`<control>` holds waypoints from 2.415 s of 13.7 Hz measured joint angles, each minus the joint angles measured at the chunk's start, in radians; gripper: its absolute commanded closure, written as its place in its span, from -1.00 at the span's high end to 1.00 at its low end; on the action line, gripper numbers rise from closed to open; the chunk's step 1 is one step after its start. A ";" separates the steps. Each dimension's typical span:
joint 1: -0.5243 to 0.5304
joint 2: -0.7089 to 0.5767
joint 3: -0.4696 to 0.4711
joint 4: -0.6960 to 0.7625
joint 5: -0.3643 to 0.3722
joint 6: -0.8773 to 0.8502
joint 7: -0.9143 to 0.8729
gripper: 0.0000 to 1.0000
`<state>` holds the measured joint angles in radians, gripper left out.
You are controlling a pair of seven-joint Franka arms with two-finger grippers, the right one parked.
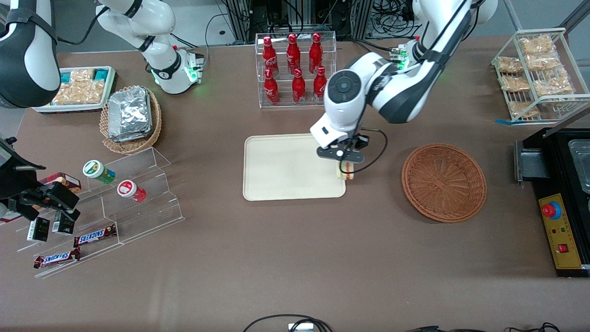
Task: Place sandwich from basket to tray
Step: 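Carry the sandwich over the cream tray and lower it, then open the left gripper to release the sandwich on the tray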
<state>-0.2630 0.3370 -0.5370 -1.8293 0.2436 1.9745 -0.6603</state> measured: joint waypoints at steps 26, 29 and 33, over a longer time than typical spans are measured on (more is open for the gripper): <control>-0.131 0.270 0.008 0.037 0.175 0.126 -0.322 0.92; -0.109 0.256 0.022 0.091 0.175 0.115 -0.333 0.91; -0.024 0.224 0.026 0.191 0.166 0.014 -0.350 0.93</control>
<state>-0.2869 0.5610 -0.5110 -1.6380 0.4092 1.9887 -1.0098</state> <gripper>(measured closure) 0.044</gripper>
